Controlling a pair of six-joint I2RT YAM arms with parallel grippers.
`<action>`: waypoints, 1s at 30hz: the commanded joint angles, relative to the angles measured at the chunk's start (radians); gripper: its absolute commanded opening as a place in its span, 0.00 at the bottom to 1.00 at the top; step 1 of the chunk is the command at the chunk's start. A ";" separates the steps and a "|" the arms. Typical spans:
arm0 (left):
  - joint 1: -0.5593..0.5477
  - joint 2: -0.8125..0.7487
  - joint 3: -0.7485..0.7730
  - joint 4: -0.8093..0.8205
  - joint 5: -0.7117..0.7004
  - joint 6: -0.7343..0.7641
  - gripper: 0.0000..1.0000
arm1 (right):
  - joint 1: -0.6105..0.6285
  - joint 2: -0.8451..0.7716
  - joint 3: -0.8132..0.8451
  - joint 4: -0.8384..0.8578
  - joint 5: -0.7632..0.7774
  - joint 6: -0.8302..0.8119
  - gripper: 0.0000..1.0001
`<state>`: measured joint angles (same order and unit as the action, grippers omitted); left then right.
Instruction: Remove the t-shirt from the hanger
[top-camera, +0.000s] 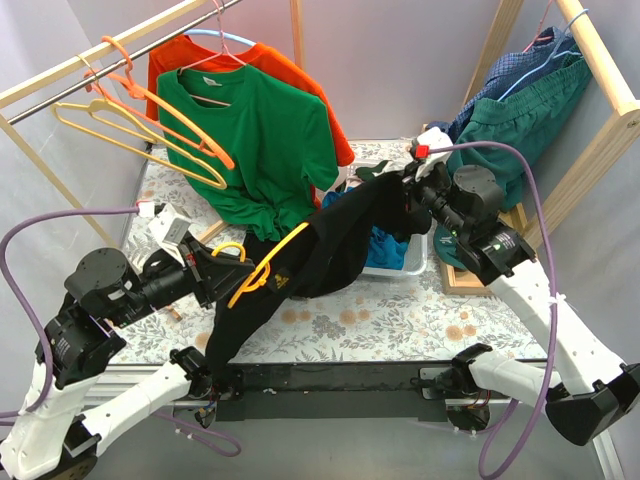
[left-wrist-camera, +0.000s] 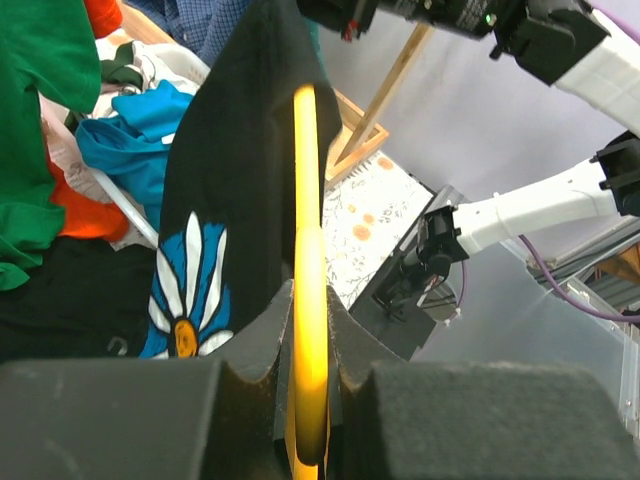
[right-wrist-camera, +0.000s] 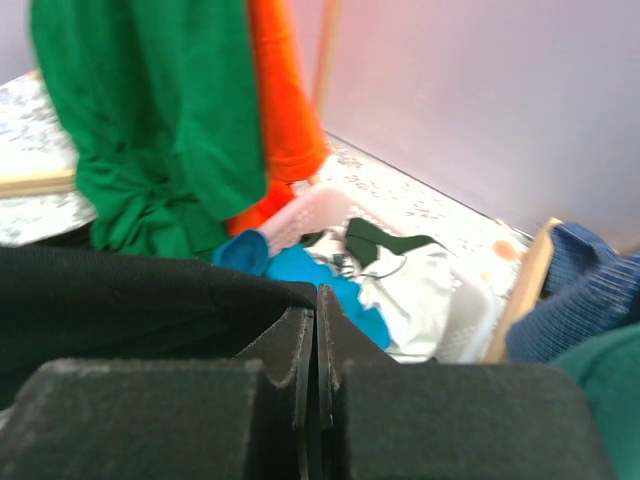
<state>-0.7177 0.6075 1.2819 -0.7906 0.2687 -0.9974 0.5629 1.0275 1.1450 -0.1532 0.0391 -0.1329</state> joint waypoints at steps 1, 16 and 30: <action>0.001 -0.028 0.036 -0.058 0.063 0.006 0.00 | -0.086 0.013 0.065 0.095 0.148 0.033 0.01; 0.001 -0.039 0.102 -0.033 -0.029 0.008 0.00 | -0.253 -0.041 -0.099 0.077 -0.318 0.115 0.01; 0.001 0.199 0.125 -0.021 -0.048 0.075 0.00 | -0.175 -0.041 -0.122 -0.038 -0.624 0.021 0.01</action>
<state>-0.7162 0.7223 1.3796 -0.8330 0.2436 -0.9493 0.3645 1.0077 1.0191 -0.1715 -0.5495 -0.0643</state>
